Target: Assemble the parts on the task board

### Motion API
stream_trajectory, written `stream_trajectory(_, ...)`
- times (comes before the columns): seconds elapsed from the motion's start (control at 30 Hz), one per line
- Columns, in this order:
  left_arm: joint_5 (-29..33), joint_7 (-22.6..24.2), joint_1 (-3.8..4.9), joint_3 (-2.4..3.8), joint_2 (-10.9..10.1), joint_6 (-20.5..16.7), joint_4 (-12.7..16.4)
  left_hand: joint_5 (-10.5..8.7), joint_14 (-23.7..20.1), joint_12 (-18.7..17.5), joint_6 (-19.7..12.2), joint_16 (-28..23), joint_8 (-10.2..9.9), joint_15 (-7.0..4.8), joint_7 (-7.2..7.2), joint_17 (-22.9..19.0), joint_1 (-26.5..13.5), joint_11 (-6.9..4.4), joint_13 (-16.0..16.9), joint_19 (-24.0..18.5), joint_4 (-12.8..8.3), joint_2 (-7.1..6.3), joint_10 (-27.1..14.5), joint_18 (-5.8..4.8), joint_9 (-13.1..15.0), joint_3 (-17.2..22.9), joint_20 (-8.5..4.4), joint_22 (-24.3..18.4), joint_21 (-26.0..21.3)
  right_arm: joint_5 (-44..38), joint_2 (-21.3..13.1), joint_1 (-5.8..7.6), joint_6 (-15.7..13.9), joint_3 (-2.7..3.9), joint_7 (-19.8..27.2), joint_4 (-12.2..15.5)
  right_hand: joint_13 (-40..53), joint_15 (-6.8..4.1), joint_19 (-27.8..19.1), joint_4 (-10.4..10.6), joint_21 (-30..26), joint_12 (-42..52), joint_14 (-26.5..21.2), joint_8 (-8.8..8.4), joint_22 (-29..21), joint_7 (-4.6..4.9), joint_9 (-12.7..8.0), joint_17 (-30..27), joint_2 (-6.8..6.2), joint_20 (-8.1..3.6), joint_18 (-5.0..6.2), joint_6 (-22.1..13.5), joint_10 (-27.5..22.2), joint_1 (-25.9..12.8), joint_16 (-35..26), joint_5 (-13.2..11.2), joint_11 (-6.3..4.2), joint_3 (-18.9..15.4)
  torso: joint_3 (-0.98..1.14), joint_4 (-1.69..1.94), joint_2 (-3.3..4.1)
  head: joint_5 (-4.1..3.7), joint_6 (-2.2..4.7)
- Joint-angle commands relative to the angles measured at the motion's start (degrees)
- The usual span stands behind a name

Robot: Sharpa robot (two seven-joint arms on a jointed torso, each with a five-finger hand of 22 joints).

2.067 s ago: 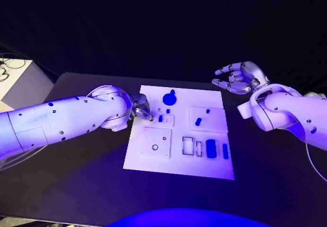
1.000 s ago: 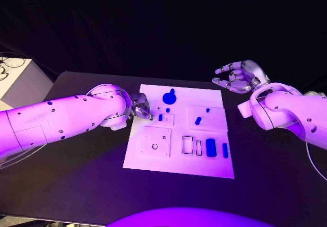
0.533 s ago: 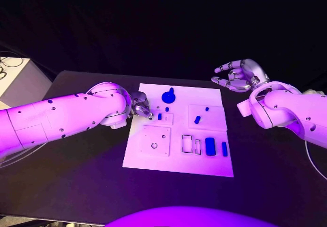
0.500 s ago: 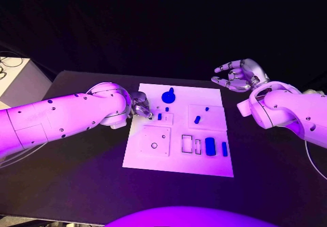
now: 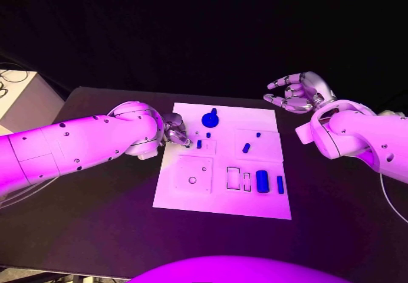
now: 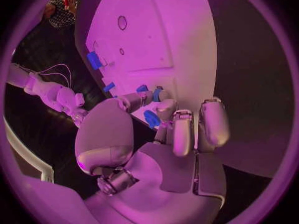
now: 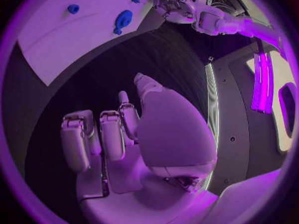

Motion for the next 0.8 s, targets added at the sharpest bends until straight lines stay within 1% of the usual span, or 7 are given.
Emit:
stream_trajectory(0.03,0.81,-0.39,-0.44,-0.34,0.19,2.29,-0.01,-0.34,5.72,-0.12,1.16,0.25,0.11,-0.41,-0.67,13.7,-0.87,-0.22,0.14,0.18,0.67,0.0,0.18,-0.6,-0.14,-1.66,-0.47,-0.03,-0.3,-0.31,-0.03,-0.01,0.4,0.01,0.27,0.03,3.15,0.34,6.0,-0.03,0.25,-0.1,3.22,0.26,15.05,0.01,-0.05,9.66,-0.16,0.15,-0.38,-0.53,-0.26,-0.49,-0.23,-0.07,-0.01,0.36,-0.03,0.0,-0.05,0.03,-0.12)
stream_trajectory(0.23,0.81,-0.4,-0.44,-0.34,0.21,2.41,-0.16,-0.4,5.73,-0.18,1.34,0.25,0.06,-0.42,-0.68,13.71,-1.4,-0.23,0.13,0.18,1.84,-0.03,0.09,-0.59,-0.25,-3.91,-0.51,-0.11,-0.39,-0.31,-0.07,-0.01,0.35,0.01,0.31,0.07,3.15,0.34,6.0,-0.03,0.25,-0.1,3.22,0.26,15.05,0.01,-0.05,9.66,-0.16,0.15,-0.38,-0.53,-0.26,-0.49,-0.23,-0.07,-0.01,0.36,-0.05,0.03,-0.06,-0.01,-0.19)
stream_trajectory(0.27,0.8,-0.4,-0.44,-0.35,0.22,2.44,-0.21,-0.4,5.72,-0.13,1.46,0.24,0.07,-0.42,-0.66,13.69,-1.66,-0.22,0.26,0.21,2.74,-0.01,0.11,-0.6,-0.3,-5.83,-0.5,-0.09,-0.43,-0.31,-0.07,-0.01,0.34,0.01,0.32,0.07,3.12,0.34,6.0,0.02,0.25,-0.11,3.21,0.28,15.05,0.01,-0.06,9.63,-0.12,0.15,-0.38,-0.55,-0.28,-0.64,-0.25,-0.02,-0.01,0.39,-0.06,0.04,-0.07,0.0,-0.2)
stream_trajectory(0.43,0.71,-0.41,-0.44,-0.35,0.25,2.46,-0.43,-0.45,5.73,-0.16,1.56,0.24,0.04,-0.38,-0.6,13.71,-1.8,-0.17,0.29,0.25,4.16,-0.11,0.02,-0.6,-0.37,-9.03,-0.49,-0.08,-0.49,-0.31,-0.08,-0.01,0.28,0.01,0.37,0.09,3.12,0.34,6.0,0.02,0.25,-0.11,3.21,0.28,15.05,0.01,-0.06,9.63,-0.12,0.15,-0.38,-0.55,-0.28,-0.64,-0.25,-0.02,-0.01,0.39,-0.07,0.04,-0.06,0.01,-0.14)
stream_trajectory(0.6,0.52,-0.42,-0.44,-0.35,0.28,2.33,-0.74,-0.4,5.71,-0.19,1.6,0.21,-0.02,-0.35,-0.55,13.67,-1.85,-0.13,0.3,0.27,5.53,0.14,-0.04,-0.6,-0.45,-11.28,-0.47,-0.08,-0.53,-0.31,-0.15,-0.01,0.2,0.01,0.41,0.14,3.12,0.34,6.0,0.02,0.25,-0.11,3.21,0.28,15.05,0.01,-0.06,9.63,-0.12,0.15,-0.38,-0.55,-0.28,-0.64,-0.25,-0.02,-0.01,0.39,-0.07,0.03,-0.03,0.05,-0.11)
stream_trajectory(0.8,0.37,-0.41,-0.44,-0.34,0.33,2.13,-1.31,-0.38,5.71,-0.17,1.64,0.21,-0.02,-0.32,-0.52,13.67,-1.78,-0.1,0.37,0.29,6.52,0.26,-0.05,-0.6,-0.47,-12.94,-0.45,-0.07,-0.56,-0.31,-0.19,-0.01,0.14,0.01,0.42,0.18,3.05,0.34,6.0,0.05,0.25,-0.18,3.21,0.28,15.05,0.02,-0.07,9.62,-0.15,0.15,-0.38,-0.59,-0.36,-0.77,-0.26,-0.04,0.0,0.37,-0.09,0.0,-0.03,0.05,-0.01)
